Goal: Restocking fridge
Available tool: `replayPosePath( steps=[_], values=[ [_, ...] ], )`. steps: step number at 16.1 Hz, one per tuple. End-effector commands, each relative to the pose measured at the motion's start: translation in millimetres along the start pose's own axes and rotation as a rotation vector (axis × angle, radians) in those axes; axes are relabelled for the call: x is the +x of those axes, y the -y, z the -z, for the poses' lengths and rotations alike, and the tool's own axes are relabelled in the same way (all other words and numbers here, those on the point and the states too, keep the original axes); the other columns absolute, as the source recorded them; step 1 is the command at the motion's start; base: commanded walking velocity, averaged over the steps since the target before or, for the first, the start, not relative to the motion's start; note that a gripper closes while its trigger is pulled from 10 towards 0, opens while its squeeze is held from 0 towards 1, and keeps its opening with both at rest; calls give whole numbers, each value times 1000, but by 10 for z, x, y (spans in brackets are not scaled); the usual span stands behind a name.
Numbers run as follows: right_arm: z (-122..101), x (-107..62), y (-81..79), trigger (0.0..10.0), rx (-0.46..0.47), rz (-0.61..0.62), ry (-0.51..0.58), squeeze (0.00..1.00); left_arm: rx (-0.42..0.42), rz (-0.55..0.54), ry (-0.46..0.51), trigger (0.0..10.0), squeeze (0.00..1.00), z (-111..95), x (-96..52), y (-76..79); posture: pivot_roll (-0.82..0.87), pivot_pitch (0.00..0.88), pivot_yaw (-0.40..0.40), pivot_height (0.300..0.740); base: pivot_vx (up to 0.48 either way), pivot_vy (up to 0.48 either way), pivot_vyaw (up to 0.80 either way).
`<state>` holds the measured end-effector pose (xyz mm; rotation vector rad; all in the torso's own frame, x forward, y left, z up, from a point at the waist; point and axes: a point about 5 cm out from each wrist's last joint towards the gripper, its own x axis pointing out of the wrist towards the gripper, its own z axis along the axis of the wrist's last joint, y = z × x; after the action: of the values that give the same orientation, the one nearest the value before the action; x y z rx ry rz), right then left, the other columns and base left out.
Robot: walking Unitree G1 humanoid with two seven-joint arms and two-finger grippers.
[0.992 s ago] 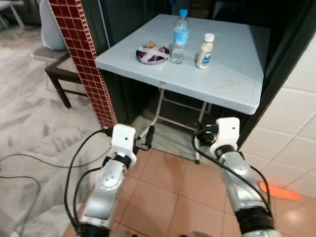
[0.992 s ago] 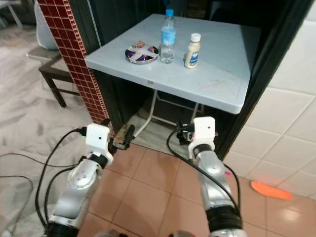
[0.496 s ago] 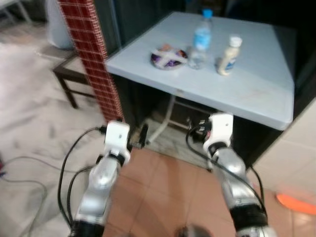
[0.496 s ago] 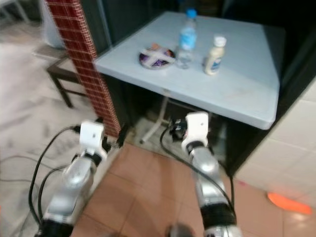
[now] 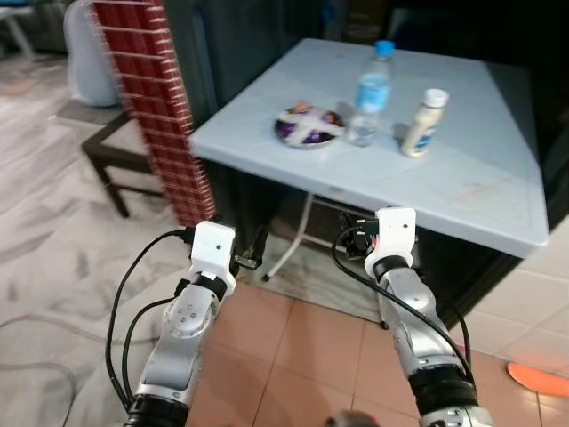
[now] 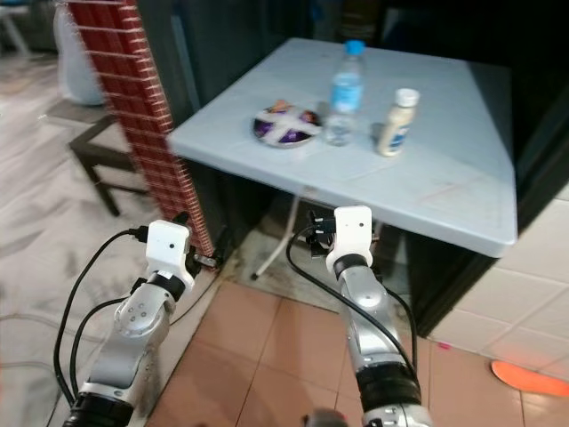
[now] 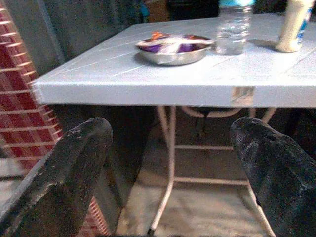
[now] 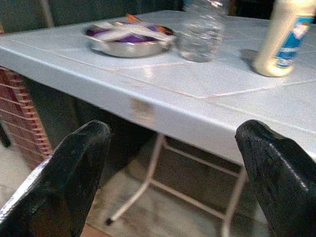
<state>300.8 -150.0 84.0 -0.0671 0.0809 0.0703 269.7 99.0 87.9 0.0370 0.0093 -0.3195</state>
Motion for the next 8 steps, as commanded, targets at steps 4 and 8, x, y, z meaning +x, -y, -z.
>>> replayPosePath(
  steps=[4, 8],
  values=[
    [-232, 81, 272, 10000, -158, 137, 115, 0, 11, 7, 12, 10000, 0, -26, 17, 33, 5, 0, 42, 740, 318, 0, 0],
    [-458, 176, 349, 10000, -234, 128, 211, 0, 12, 4, 18, 10000, 0, -36, 30, 29, 3, 0, 41, 740, 336, 0, 0]
  ],
)
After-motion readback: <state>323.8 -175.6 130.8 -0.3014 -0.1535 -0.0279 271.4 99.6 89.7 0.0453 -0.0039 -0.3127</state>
